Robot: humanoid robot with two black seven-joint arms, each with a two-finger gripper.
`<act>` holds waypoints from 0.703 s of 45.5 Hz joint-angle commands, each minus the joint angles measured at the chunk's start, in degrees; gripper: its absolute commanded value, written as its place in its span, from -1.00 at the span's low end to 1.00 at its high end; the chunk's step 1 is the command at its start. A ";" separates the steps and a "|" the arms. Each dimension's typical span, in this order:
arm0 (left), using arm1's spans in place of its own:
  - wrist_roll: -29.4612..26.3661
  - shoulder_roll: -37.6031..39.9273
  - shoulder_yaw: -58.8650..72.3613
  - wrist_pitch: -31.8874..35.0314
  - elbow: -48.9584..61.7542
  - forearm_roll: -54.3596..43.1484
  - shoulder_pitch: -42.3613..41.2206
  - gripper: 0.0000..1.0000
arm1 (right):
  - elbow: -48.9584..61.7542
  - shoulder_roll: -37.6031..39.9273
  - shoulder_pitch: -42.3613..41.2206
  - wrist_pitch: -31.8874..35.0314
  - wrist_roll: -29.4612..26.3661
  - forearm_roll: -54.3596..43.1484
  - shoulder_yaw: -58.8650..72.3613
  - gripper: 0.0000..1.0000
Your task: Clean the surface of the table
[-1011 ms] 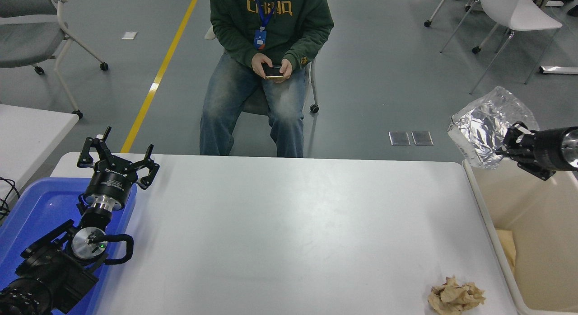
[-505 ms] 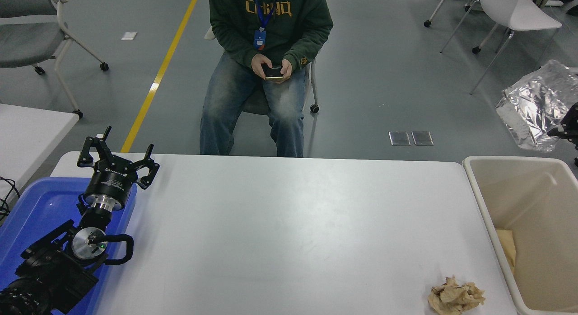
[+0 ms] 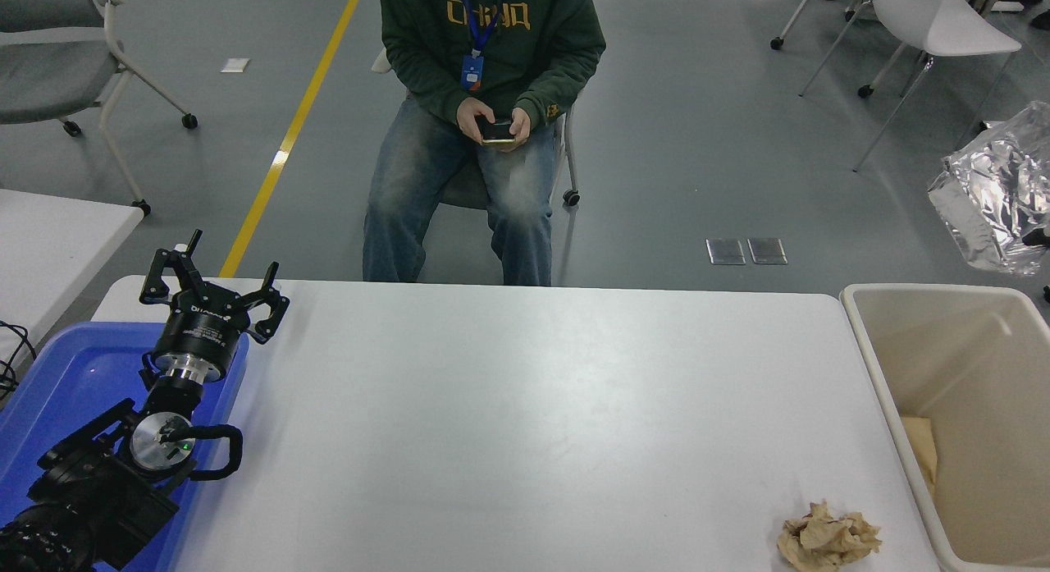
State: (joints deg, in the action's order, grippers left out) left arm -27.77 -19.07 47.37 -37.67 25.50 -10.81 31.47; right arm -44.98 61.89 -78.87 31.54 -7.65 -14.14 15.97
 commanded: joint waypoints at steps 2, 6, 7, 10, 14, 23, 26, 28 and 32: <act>0.00 0.00 0.00 -0.04 -0.01 0.00 0.00 1.00 | 11.83 -5.72 6.09 -0.95 0.09 -0.10 0.03 -1.00; 0.00 0.00 0.00 0.05 -0.01 0.00 0.00 1.00 | 19.83 -9.94 10.48 -0.95 0.18 -0.10 -0.50 -1.00; 0.00 0.00 0.00 0.05 -0.01 0.00 0.00 1.00 | 22.54 -11.69 12.06 -0.87 0.26 -0.10 -0.76 -1.00; 0.00 0.00 0.00 0.05 -0.01 0.00 0.00 1.00 | 26.95 -14.42 14.44 -0.86 0.26 -0.01 -0.77 -1.00; 0.00 0.00 0.00 0.05 -0.01 0.00 0.00 1.00 | 32.14 -17.59 17.69 -0.86 0.35 -0.01 -0.68 -1.00; 0.00 0.00 0.00 -0.04 -0.01 0.00 0.00 1.00 | 45.23 -26.64 24.29 -0.95 0.35 -0.01 -0.15 -1.00; 0.00 0.00 0.00 0.05 -0.01 0.00 0.00 1.00 | 47.61 -28.49 25.69 -0.95 0.35 -0.01 -0.15 -1.00; 0.00 0.00 0.00 -0.04 -0.01 0.00 0.00 1.00 | 48.14 -29.11 26.40 -1.04 0.26 -0.09 -0.06 -1.00; 0.00 0.00 0.00 -0.04 -0.01 0.00 0.00 1.00 | 48.32 -29.64 27.63 -1.39 0.26 -0.10 -0.06 -1.00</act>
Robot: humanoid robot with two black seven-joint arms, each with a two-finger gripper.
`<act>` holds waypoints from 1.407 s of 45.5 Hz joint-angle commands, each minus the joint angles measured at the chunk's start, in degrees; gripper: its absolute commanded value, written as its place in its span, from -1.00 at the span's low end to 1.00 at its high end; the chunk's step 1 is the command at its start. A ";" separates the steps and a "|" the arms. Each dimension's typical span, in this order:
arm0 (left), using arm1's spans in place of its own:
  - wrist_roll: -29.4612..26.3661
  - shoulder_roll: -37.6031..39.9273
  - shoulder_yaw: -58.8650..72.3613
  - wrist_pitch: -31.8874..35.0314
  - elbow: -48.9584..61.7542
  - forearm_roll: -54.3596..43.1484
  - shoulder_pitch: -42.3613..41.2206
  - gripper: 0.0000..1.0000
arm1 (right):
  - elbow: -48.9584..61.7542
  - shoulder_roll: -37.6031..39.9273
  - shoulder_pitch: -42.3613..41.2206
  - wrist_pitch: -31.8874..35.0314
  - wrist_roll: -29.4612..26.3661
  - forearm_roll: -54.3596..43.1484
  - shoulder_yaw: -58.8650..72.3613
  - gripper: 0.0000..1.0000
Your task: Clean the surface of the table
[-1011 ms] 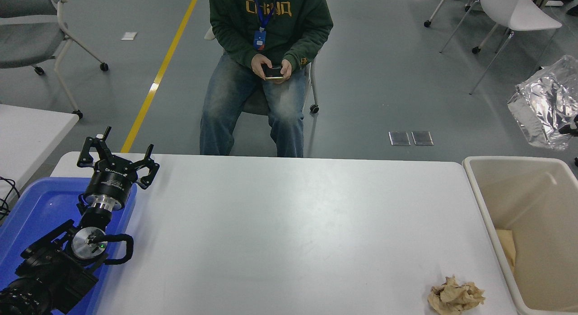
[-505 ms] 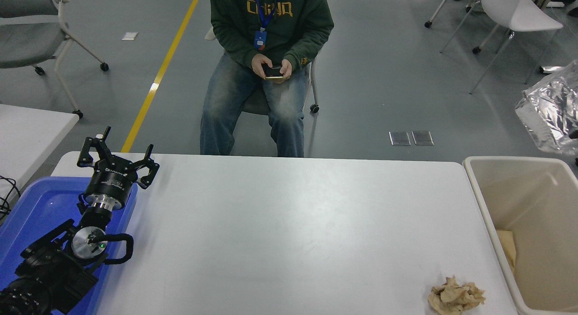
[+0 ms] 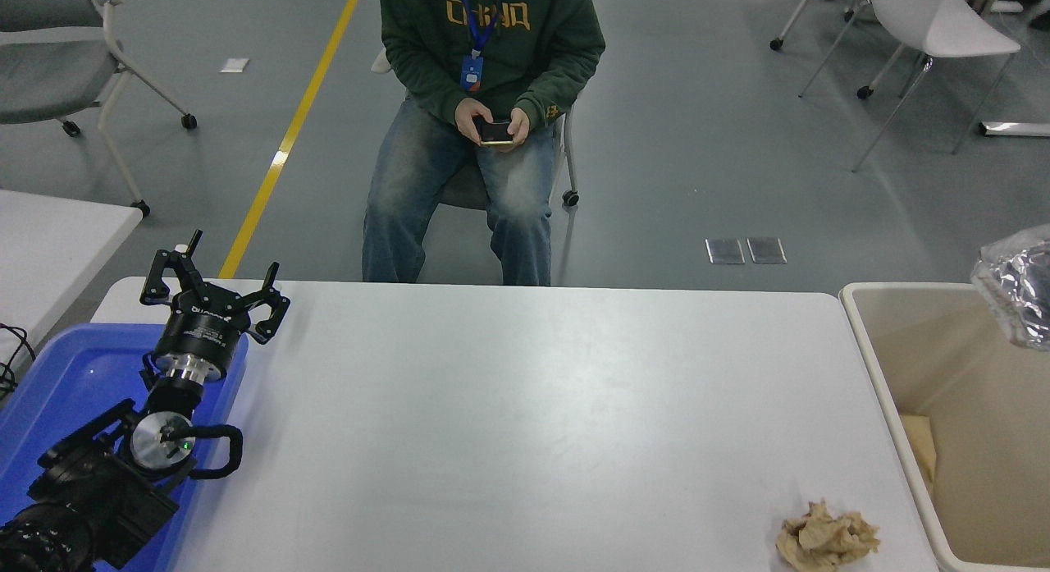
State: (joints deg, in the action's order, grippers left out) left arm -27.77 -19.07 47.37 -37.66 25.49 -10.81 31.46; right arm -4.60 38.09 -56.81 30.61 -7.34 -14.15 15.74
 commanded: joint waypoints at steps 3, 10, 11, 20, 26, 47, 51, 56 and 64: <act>0.00 0.00 0.00 0.04 0.00 0.00 0.00 1.00 | 7.94 -6.36 6.27 -1.16 -0.13 -0.09 0.16 -1.00; 0.00 0.00 0.00 0.04 0.00 0.00 0.00 1.00 | 7.94 -7.06 7.68 -2.75 -0.22 -0.17 0.34 -1.00; 0.00 0.00 0.00 -0.05 0.00 0.00 0.00 1.00 | 7.94 -7.24 7.86 -2.92 -0.31 -0.26 0.34 -1.00; 0.00 0.00 0.00 0.04 0.00 0.00 0.00 1.00 | 8.03 -8.73 8.47 -5.30 -0.31 -0.79 0.17 -0.77; 0.00 0.00 0.00 0.04 0.00 0.00 0.00 1.00 | 8.03 -8.73 8.21 -7.58 -0.31 -0.70 0.08 0.33; 0.00 0.00 0.00 0.04 0.00 0.00 0.00 1.00 | 8.03 -8.73 7.68 -8.02 -0.31 0.27 -1.07 1.00; 0.00 0.00 0.00 -0.05 0.00 0.00 0.00 1.00 | 8.03 -8.73 7.51 -8.02 -0.31 0.35 -1.24 1.00; 0.00 0.00 0.00 -0.05 0.00 0.00 0.00 1.00 | 8.03 -8.73 7.24 -8.02 -0.31 0.35 -1.85 1.00; 0.00 0.00 0.00 0.04 0.00 0.00 0.00 1.00 | 7.68 -8.73 7.07 -7.94 -0.31 0.88 -8.17 1.00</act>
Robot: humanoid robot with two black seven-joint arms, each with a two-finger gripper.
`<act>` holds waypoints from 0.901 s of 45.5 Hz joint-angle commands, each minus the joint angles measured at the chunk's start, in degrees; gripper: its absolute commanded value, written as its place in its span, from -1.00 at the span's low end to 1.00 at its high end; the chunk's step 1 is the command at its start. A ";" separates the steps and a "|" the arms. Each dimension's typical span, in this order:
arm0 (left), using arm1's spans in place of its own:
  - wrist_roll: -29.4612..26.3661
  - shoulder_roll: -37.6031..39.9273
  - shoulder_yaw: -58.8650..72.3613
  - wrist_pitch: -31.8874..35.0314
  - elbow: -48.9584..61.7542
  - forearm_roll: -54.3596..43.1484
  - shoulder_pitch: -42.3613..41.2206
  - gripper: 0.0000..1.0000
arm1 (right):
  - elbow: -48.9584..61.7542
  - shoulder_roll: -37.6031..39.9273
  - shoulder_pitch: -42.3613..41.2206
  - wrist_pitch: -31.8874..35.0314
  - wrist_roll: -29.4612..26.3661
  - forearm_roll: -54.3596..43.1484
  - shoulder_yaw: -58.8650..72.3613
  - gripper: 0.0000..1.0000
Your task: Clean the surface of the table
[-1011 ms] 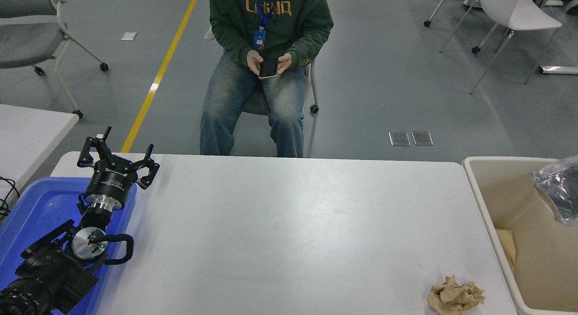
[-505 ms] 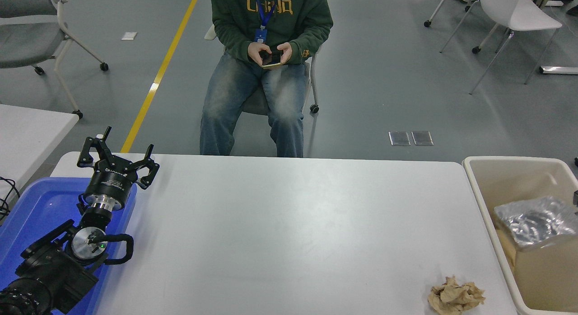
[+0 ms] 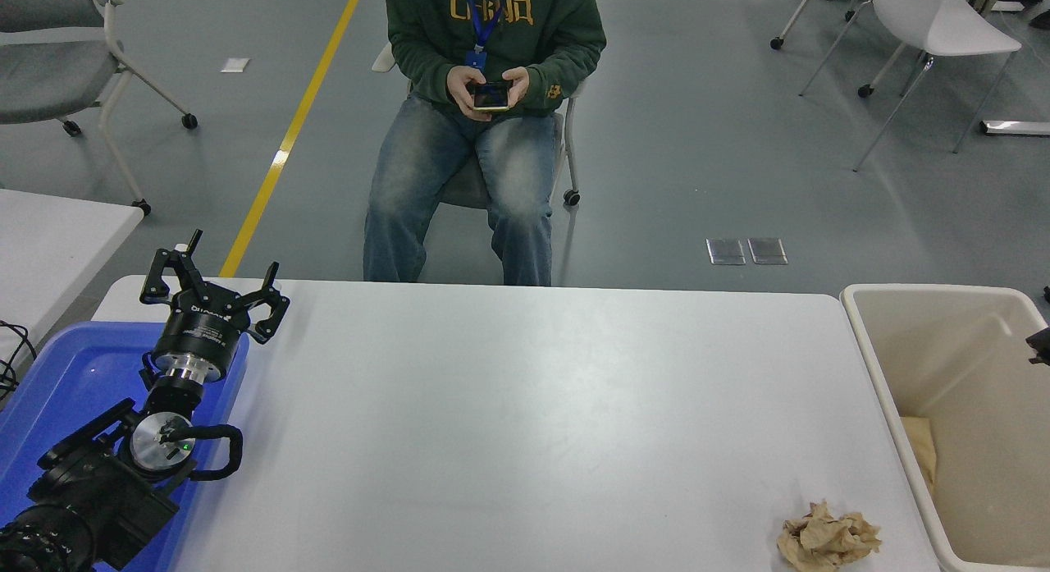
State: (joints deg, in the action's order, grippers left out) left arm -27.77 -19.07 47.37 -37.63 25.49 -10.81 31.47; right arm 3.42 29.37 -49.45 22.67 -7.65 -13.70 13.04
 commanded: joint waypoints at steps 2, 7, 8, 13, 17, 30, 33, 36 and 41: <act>0.00 0.00 0.00 0.01 0.00 0.00 0.00 1.00 | -0.43 0.07 -0.38 0.01 0.09 0.43 -7.76 1.00; 0.00 0.00 0.00 0.01 0.00 0.00 0.00 1.00 | -0.69 0.07 -0.91 0.09 0.17 0.43 -12.51 1.00; 0.00 0.00 0.00 0.01 0.00 0.00 0.00 1.00 | -0.87 0.07 -1.00 0.18 0.17 0.43 -13.30 1.00; 0.00 0.00 0.00 0.01 0.00 0.00 0.00 1.00 | -3.50 0.59 -1.00 0.18 0.44 1.13 -17.52 1.00; 0.00 0.00 0.00 0.01 0.00 0.00 0.08 1.00 | -7.10 1.38 -0.82 0.18 0.53 2.45 -22.00 1.00; 0.00 0.00 0.00 0.01 0.00 0.00 0.00 1.00 | -20.72 3.32 0.32 -0.17 0.70 3.24 -36.33 1.00; 0.00 0.00 0.00 0.01 0.00 0.00 0.08 1.00 | -22.66 2.80 0.32 -0.26 0.70 3.33 -37.73 1.00; 0.00 0.00 0.00 0.01 0.00 0.00 0.00 1.00 | -24.68 2.00 0.32 -0.52 0.79 3.33 -39.67 1.00; 0.00 0.00 0.00 0.01 0.00 0.00 0.00 1.00 | -28.98 1.12 0.67 -2.19 0.96 3.33 -43.89 1.00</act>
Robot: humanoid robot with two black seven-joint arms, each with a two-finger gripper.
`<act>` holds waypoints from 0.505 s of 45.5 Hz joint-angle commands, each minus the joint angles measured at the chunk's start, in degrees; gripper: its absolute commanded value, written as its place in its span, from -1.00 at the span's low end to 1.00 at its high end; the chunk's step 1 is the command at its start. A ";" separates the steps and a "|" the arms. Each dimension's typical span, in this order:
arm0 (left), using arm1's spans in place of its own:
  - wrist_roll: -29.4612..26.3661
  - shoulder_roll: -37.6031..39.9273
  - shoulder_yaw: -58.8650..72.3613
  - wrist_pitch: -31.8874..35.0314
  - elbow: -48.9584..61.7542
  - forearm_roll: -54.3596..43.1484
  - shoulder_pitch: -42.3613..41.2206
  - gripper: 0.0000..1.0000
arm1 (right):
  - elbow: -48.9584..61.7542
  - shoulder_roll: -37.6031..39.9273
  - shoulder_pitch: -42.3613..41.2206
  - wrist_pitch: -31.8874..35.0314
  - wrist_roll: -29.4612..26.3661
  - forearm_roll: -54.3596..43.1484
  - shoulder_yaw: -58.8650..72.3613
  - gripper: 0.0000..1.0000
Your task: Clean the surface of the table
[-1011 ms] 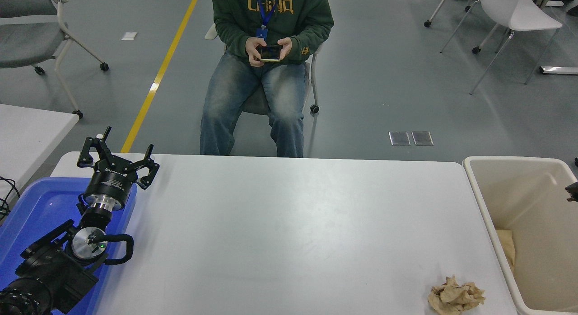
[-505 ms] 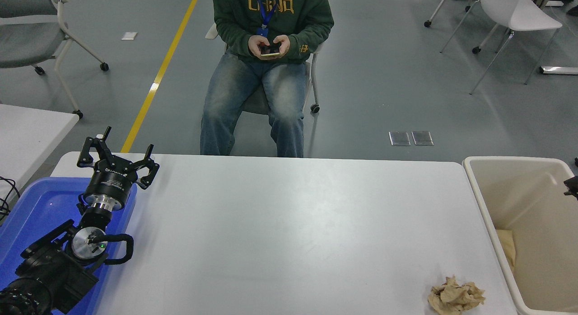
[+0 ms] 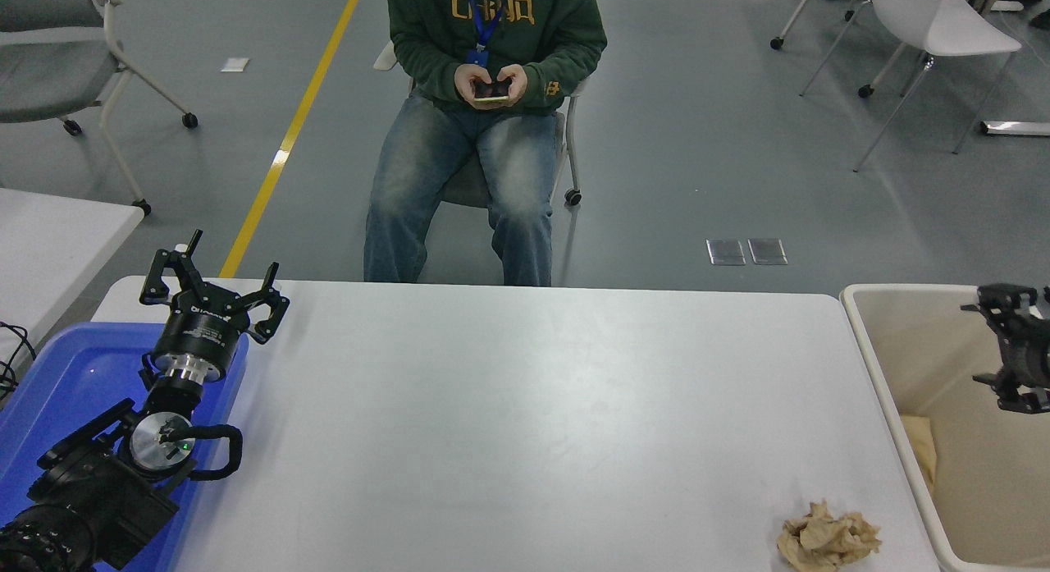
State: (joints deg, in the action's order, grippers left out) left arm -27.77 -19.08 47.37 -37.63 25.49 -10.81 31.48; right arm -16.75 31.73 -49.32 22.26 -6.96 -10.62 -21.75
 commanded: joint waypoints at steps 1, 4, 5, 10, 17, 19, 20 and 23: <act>0.00 0.00 0.00 0.02 -0.01 0.00 -0.01 1.00 | -10.13 -1.40 0.80 -2.04 0.36 0.16 -9.88 1.00; 0.00 0.00 0.00 0.02 -0.01 0.00 -0.01 1.00 | -14.52 -2.02 2.20 -3.09 0.54 0.16 -11.55 1.00; 0.00 0.00 0.00 0.02 -0.01 0.00 -0.01 1.00 | -15.93 -2.28 2.73 -3.53 0.54 0.16 -11.91 1.00; 0.00 0.00 0.00 0.02 -0.01 0.00 0.08 1.00 | -22.69 -3.95 3.96 -7.13 0.63 0.16 -12.09 1.00; 0.00 0.00 0.00 0.02 -0.01 0.00 -0.01 1.00 | -30.00 -7.11 5.02 -10.21 2.56 0.16 -12.79 1.00; 0.00 0.00 0.00 -0.07 -0.01 0.00 -0.01 1.00 | -31.23 -8.08 5.11 -10.83 4.05 0.08 -12.96 1.00; 0.00 0.00 0.00 0.02 -0.01 0.00 -0.01 1.00 | -31.67 -8.52 5.19 -11.09 4.67 0.08 -12.96 1.00; 0.00 0.00 0.00 -0.07 -0.01 0.00 -0.01 1.00 | -32.90 -9.92 5.63 -11.88 6.69 -0.01 -13.23 1.00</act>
State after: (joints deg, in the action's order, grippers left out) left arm -27.77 -19.07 47.37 -37.63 25.49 -10.81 31.48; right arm -41.12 26.10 -45.24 14.19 -4.69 -10.47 -33.09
